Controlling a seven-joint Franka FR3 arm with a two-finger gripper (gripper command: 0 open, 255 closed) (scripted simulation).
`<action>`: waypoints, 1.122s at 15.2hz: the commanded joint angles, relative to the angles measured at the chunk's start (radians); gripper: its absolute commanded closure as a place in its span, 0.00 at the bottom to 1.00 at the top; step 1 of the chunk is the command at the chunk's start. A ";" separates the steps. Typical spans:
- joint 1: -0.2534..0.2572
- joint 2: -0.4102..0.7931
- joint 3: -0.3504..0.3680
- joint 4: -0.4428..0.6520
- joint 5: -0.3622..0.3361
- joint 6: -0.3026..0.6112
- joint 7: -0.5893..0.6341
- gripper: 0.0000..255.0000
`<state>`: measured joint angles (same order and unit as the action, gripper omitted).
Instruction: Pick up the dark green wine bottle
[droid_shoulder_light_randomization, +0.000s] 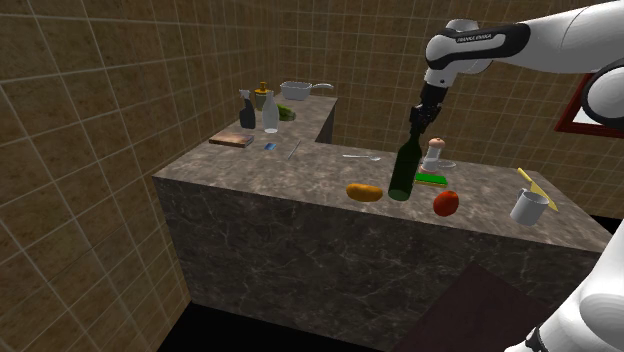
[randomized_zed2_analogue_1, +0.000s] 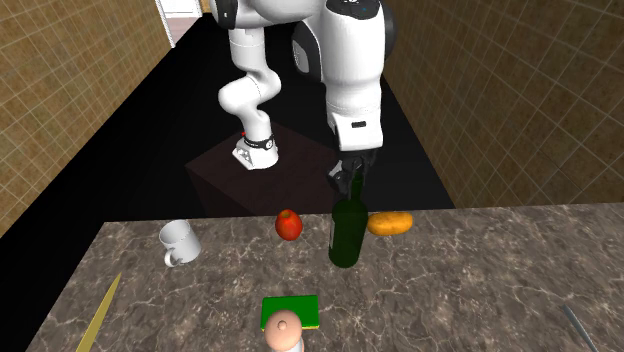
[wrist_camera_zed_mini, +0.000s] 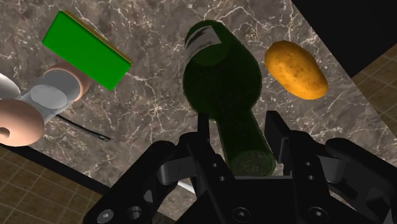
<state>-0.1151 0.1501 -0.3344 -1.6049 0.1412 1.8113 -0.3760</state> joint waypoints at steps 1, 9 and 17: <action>0.000 0.000 0.000 -0.002 0.000 0.001 0.000 1.00; 0.000 0.001 0.000 0.012 0.000 -0.011 0.001 1.00; -0.007 0.017 -0.003 0.140 0.003 -0.124 0.007 1.00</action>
<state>-0.1221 0.1626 -0.3376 -1.4848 0.1435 1.7027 -0.3706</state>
